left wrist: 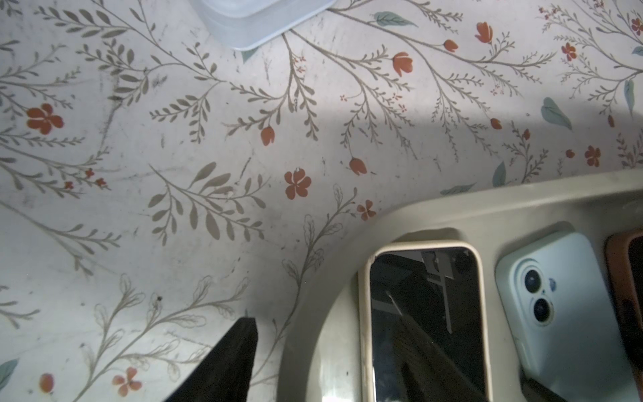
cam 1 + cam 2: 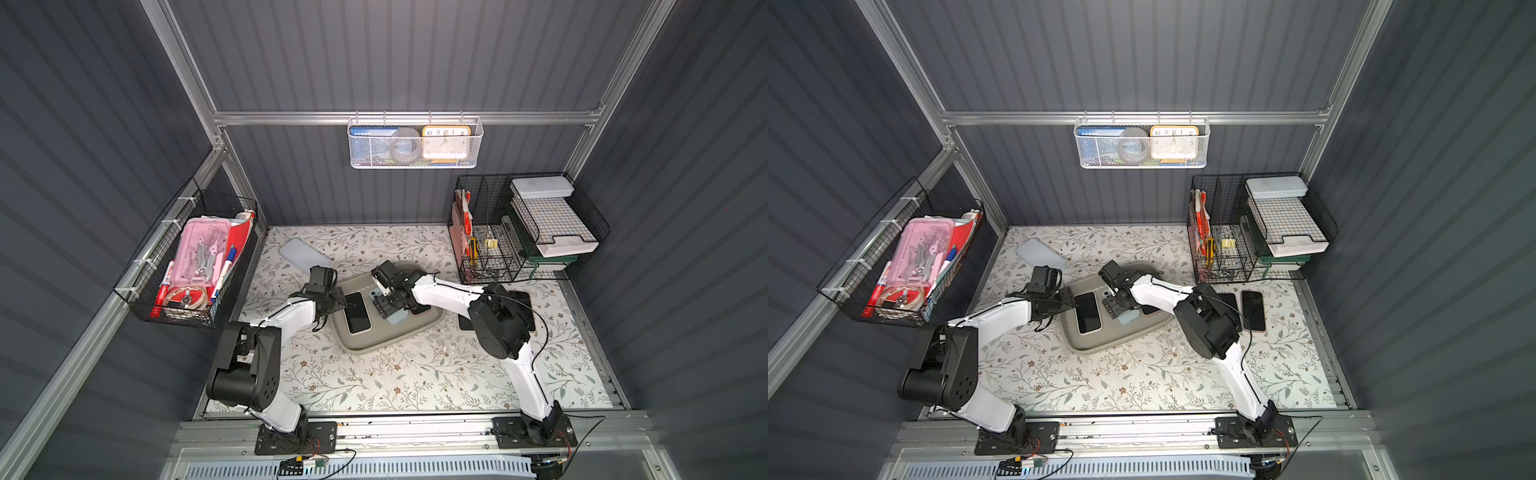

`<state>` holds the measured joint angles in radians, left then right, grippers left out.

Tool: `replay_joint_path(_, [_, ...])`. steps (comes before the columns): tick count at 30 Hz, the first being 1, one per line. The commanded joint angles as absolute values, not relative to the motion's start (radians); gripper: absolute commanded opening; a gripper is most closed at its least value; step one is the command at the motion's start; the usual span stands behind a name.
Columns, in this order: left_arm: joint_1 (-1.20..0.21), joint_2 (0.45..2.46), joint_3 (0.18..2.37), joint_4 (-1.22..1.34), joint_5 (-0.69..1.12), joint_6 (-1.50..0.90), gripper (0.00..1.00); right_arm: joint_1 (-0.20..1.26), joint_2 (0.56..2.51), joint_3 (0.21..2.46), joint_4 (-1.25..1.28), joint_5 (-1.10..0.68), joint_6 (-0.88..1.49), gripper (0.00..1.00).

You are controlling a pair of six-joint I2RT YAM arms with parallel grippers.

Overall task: Take the phone out of the storage box
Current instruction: Pick up the phone from the storage box.

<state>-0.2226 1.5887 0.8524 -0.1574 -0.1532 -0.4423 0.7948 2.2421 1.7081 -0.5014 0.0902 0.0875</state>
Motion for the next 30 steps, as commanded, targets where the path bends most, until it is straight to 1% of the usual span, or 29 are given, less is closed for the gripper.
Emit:
replay_joint_path(1, [-0.221, 1.582, 0.843, -0.166, -0.141, -0.423, 0.67, 0.792, 2.153, 1.685, -0.492, 0.076, 0.119, 0.62])
replay_joint_path(7, [-0.222, 1.573, 0.842, -0.166, -0.144, -0.423, 0.68, 0.756, 1.995, 1.547, -0.286, -0.094, 0.216, 0.61])
replay_joint_path(13, [-0.222, 1.505, 0.825, -0.157, -0.158, -0.429, 0.74, 0.701, 1.865, 1.379, -0.061, -0.236, 0.346, 0.60])
replay_joint_path(16, [-0.223, 1.440, 0.831, -0.170, -0.162, -0.424, 0.77, 0.668, 1.829, 1.315, 0.029, -0.372, 0.440, 0.60])
replay_joint_path(20, [-0.224, 1.313, 0.854, -0.218, -0.139, -0.423, 0.79, 0.608, 1.812, 1.229, 0.230, -0.567, 0.632, 0.60])
replay_joint_path(23, [-0.223, 1.220, 0.877, -0.234, -0.068, -0.414, 0.81, 0.578, 1.815, 1.183, 0.417, -0.683, 0.770, 0.60])
replay_joint_path(26, [-0.224, 1.170, 0.906, -0.247, 0.098, -0.387, 0.81, 0.566, 1.842, 1.175, 0.606, -0.789, 0.900, 0.58])
replay_joint_path(30, [-0.223, 1.155, 0.967, -0.288, 0.231, -0.387, 0.80, 0.557, 1.867, 1.179, 0.818, -0.857, 1.072, 0.57])
